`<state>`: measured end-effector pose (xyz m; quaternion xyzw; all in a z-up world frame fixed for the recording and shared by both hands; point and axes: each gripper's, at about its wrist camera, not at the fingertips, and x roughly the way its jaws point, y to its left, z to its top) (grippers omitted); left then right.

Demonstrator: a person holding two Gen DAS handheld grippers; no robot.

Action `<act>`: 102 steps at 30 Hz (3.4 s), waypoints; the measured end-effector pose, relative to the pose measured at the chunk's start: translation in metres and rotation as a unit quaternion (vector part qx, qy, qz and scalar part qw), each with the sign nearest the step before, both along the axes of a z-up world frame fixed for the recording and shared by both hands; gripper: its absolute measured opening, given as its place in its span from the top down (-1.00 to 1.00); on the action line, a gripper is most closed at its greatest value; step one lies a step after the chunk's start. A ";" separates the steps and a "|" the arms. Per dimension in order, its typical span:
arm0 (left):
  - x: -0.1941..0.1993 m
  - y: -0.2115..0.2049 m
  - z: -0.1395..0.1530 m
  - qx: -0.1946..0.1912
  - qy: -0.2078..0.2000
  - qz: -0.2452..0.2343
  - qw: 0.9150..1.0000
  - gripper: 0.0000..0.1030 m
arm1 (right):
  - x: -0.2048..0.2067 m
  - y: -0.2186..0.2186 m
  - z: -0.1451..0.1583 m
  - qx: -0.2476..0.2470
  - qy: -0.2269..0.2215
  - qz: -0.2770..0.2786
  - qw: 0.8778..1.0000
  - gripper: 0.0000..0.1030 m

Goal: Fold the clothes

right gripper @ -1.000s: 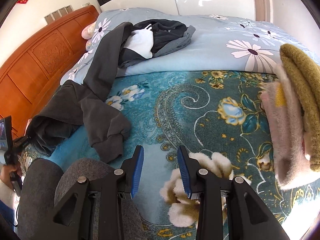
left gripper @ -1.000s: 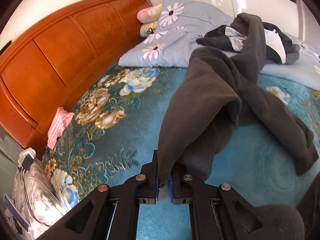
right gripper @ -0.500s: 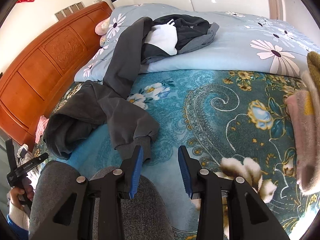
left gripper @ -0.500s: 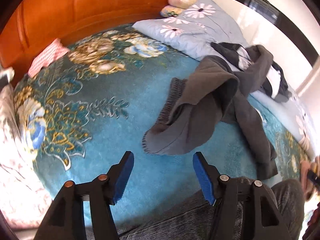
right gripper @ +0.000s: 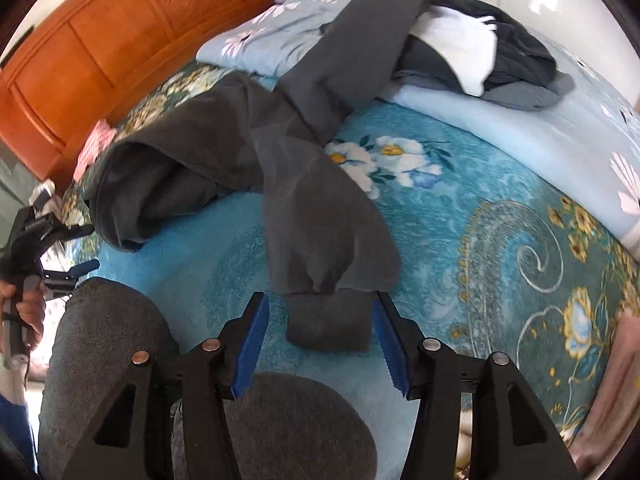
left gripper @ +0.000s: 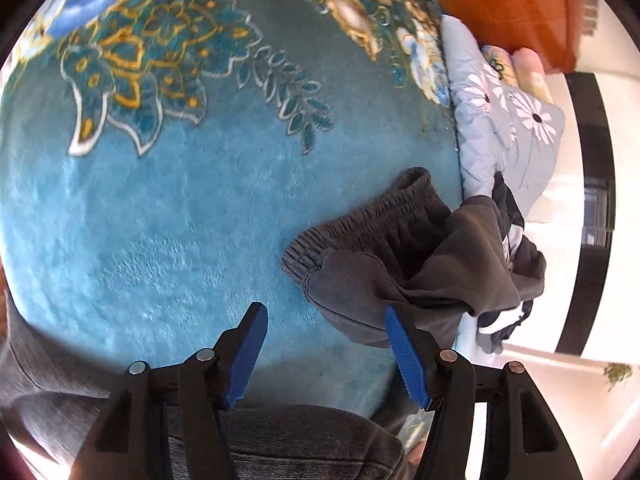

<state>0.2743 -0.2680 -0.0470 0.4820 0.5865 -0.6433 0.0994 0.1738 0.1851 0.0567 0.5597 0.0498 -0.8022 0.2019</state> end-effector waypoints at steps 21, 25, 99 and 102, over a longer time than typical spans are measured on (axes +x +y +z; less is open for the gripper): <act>0.024 0.004 -0.053 0.266 0.004 0.157 0.951 -0.40 | -0.069 -0.076 -0.090 0.158 -0.127 0.069 0.977 0.73; 0.025 0.007 -0.054 0.297 0.038 0.177 0.938 -0.40 | -0.071 -0.052 -0.054 0.104 -0.083 0.030 0.991 0.93; -0.065 -0.027 0.006 -0.149 0.055 -0.048 0.986 0.76 | 0.023 0.239 -0.023 -0.142 -0.009 -0.319 0.937 0.07; -0.069 -0.027 0.006 -0.148 0.050 -0.053 0.986 0.76 | 0.024 0.243 -0.058 -0.185 -0.027 -0.357 0.915 0.07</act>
